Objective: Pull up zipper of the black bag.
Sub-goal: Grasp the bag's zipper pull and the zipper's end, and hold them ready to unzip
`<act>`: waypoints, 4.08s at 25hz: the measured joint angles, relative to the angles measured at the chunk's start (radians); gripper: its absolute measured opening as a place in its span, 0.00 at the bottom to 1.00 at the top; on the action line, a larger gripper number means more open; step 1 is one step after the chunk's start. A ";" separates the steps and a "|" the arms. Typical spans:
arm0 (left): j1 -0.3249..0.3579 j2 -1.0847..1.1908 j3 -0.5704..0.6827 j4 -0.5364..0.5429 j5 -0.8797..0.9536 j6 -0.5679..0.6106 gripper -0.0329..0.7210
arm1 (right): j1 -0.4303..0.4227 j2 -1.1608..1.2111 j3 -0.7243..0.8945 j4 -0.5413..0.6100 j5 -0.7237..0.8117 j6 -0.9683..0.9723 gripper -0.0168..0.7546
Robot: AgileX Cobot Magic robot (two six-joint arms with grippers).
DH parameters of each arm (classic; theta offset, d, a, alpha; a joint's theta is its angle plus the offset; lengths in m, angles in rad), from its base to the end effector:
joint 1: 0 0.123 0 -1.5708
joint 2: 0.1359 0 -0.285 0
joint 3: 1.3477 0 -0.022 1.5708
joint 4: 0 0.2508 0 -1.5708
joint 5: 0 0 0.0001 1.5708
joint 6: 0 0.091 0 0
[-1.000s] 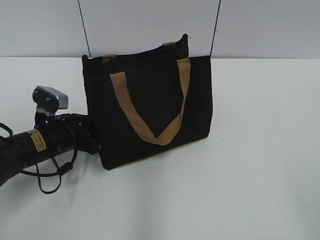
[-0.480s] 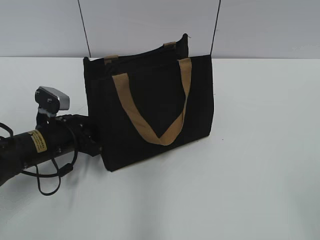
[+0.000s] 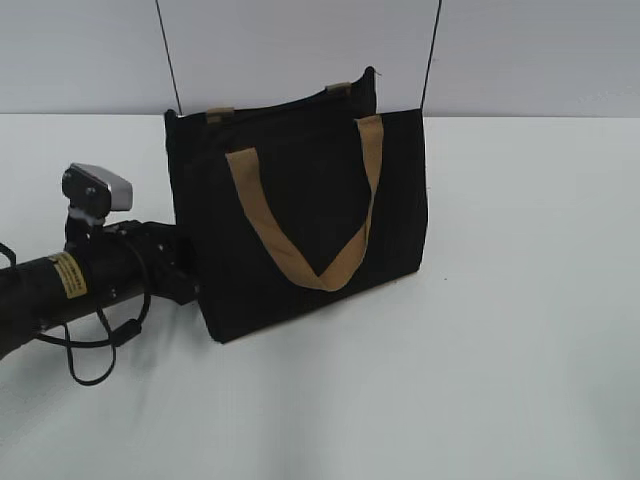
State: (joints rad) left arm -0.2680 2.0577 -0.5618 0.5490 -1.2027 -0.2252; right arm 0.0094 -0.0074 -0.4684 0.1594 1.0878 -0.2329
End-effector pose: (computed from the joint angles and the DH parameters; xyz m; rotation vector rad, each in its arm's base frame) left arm 0.2826 -0.1235 0.0898 0.5930 1.7516 -0.6585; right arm -0.0043 0.0128 0.2672 -0.2596 2.0689 0.0568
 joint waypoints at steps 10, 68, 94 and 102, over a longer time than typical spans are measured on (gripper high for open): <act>-0.001 -0.424 0.038 -0.044 0.379 0.000 0.08 | 0.000 0.000 0.000 0.000 0.000 0.000 0.69; -0.002 -0.777 -0.052 -0.053 0.735 0.001 0.07 | 0.549 1.728 -0.737 1.167 -0.451 -1.383 0.64; -0.002 -0.777 -0.052 -0.054 0.734 0.001 0.07 | 0.568 1.969 -0.931 1.362 -0.485 -1.384 0.40; -0.002 -0.777 -0.052 -0.054 0.740 0.001 0.07 | 0.568 1.969 -0.931 1.369 -0.487 -1.351 0.01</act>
State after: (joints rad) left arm -0.2700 1.2803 -0.6139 0.4947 -0.4625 -0.2243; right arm 0.5770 1.9619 -1.3998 1.5287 0.6006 -1.5841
